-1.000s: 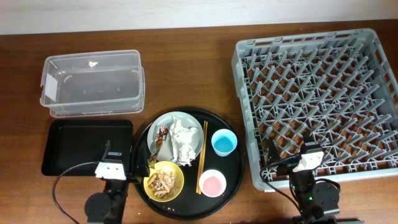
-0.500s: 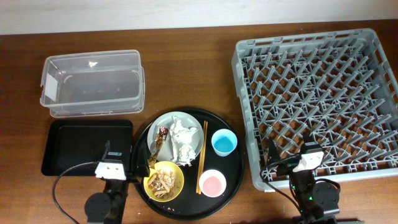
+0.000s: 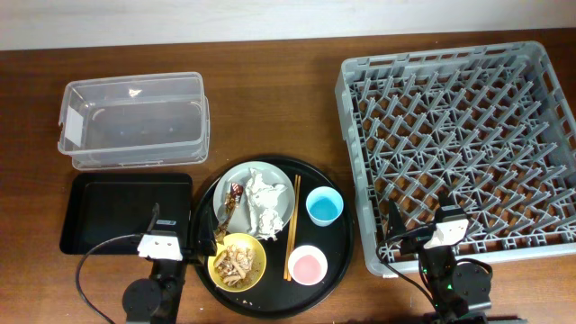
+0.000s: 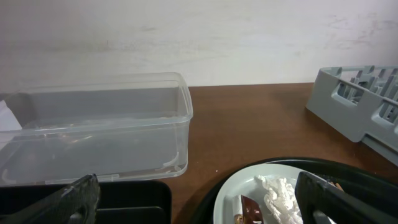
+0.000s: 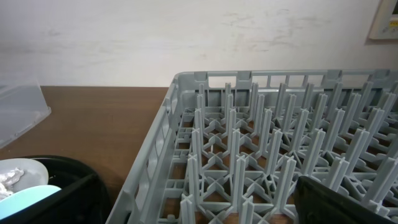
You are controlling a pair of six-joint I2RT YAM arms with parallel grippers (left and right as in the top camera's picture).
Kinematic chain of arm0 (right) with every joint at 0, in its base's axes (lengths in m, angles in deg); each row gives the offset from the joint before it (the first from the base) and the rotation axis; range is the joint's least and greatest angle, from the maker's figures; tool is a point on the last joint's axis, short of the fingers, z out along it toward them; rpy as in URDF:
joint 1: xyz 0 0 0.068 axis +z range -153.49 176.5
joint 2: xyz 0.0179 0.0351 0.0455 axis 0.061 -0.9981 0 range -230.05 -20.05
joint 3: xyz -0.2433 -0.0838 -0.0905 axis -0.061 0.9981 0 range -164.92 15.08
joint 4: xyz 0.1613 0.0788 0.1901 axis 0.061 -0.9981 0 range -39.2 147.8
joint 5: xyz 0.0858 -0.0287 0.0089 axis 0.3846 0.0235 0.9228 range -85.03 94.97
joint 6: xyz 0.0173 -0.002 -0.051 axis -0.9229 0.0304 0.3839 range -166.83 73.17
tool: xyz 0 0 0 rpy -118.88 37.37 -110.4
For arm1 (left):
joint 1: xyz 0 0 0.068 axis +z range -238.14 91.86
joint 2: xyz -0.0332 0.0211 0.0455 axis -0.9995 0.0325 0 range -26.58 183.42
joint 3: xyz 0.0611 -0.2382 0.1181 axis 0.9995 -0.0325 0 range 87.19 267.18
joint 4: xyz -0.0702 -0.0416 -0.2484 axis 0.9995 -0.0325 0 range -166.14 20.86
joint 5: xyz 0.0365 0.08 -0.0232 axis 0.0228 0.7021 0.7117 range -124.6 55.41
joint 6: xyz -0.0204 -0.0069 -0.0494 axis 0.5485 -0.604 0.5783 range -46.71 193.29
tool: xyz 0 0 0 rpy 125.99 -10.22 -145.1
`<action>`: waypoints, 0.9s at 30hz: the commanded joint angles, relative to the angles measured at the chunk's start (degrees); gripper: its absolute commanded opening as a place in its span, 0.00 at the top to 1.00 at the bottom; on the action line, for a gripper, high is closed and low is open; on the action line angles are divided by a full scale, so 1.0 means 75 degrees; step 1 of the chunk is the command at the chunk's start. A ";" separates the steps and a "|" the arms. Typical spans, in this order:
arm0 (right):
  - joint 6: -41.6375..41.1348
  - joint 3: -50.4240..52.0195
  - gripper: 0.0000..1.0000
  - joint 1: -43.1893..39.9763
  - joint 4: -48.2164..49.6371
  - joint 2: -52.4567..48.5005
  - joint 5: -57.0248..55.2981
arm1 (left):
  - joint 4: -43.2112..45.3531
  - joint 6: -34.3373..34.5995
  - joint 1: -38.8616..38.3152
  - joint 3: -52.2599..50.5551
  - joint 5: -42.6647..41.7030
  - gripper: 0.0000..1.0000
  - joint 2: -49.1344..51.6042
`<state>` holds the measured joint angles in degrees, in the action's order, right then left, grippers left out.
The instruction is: Sort waste into correct bins and load items into the dishwasher rack
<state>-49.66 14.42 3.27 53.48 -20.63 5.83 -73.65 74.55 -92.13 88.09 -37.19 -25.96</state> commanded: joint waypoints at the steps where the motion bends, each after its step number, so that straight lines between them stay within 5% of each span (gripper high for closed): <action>1: -0.0032 0.0047 0.01 0.0047 -0.0029 0.0052 -0.0070 | 0.0020 -0.0119 0.0041 -0.0055 -0.0079 0.01 -0.0044; 8: -0.0122 0.0047 0.01 0.0047 -0.0032 0.0012 -0.0070 | -0.0099 -0.0052 0.0041 0.0000 -0.0087 0.01 0.0280; 17: -0.0490 -0.1416 0.01 0.0047 -0.0819 -0.1807 -0.0210 | -0.2608 0.0085 0.0041 0.2203 -0.0143 0.01 0.1335; 22: -0.0490 -0.3821 0.01 0.0047 -0.2436 -0.4284 -0.0175 | -0.3523 0.0082 0.0041 0.4115 -0.0388 0.01 0.3911; 27: -0.0490 -0.6088 0.01 0.0047 -0.5106 -0.6304 -0.0178 | -0.6053 0.0079 0.0041 0.7274 -0.1227 0.01 0.7685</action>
<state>-52.92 -26.21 3.31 19.21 -65.00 4.78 -112.69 74.81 -92.13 134.23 -43.33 24.05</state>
